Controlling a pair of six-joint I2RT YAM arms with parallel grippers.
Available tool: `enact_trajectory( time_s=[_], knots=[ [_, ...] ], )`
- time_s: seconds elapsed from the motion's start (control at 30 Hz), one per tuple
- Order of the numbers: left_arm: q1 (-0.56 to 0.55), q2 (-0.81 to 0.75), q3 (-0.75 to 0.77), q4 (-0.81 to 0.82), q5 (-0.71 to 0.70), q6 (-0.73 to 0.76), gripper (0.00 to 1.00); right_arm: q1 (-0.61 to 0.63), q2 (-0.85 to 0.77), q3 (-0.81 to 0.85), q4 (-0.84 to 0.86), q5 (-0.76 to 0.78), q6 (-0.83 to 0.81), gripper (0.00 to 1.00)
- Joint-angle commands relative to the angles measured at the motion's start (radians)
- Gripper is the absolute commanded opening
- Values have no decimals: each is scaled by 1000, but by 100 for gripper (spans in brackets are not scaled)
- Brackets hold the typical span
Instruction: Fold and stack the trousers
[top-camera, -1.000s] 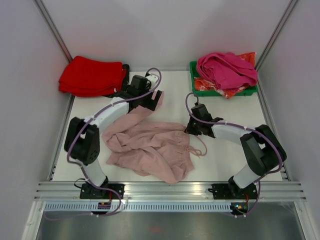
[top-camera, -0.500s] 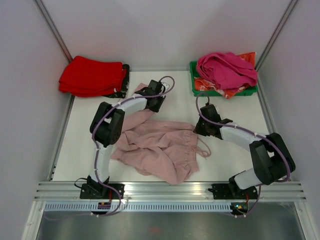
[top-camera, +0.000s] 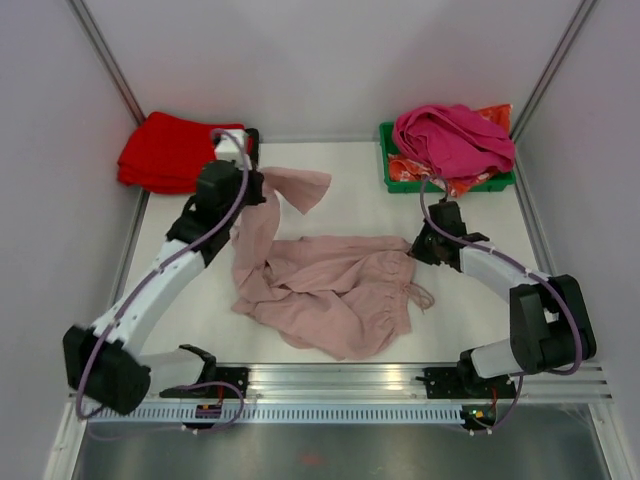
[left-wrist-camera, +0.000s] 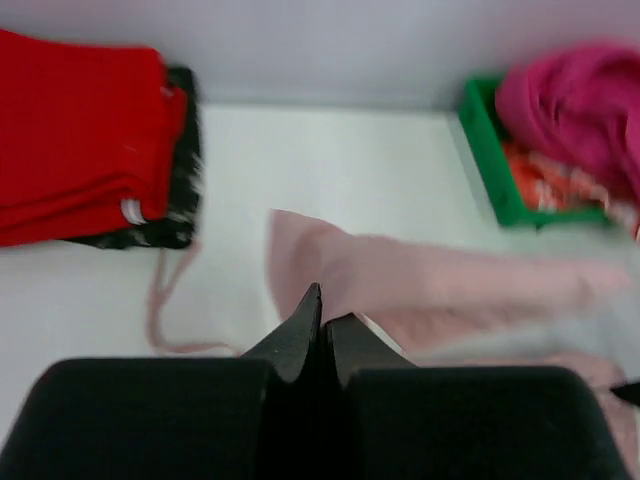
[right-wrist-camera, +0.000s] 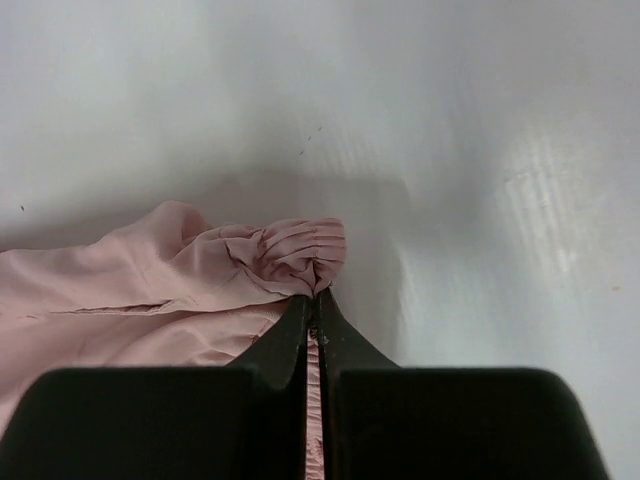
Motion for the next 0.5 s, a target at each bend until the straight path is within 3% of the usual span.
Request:
enact_trajectory(
  time_s=[0.0,0.13,0.27,0.37,0.47],
  knots=[
    [66,-196,-126,20,-229,-185,2,-50,-54,73,-12,19,-45,0],
    [134,-420,-296,-62,-469,-354,2,-111,-57,133,-59,29,-75,0],
    [220,-575,-449,-136,-510,-500,2,-205,-22,201,-96,19,-100,0],
    [301,-559,-477,-200,-522,-621,2,-269,24,254,-113,2,-112,0],
    [402,-473,-477,-338,-515,-838,2,-315,35,284,-119,2,-125,0]
  ],
)
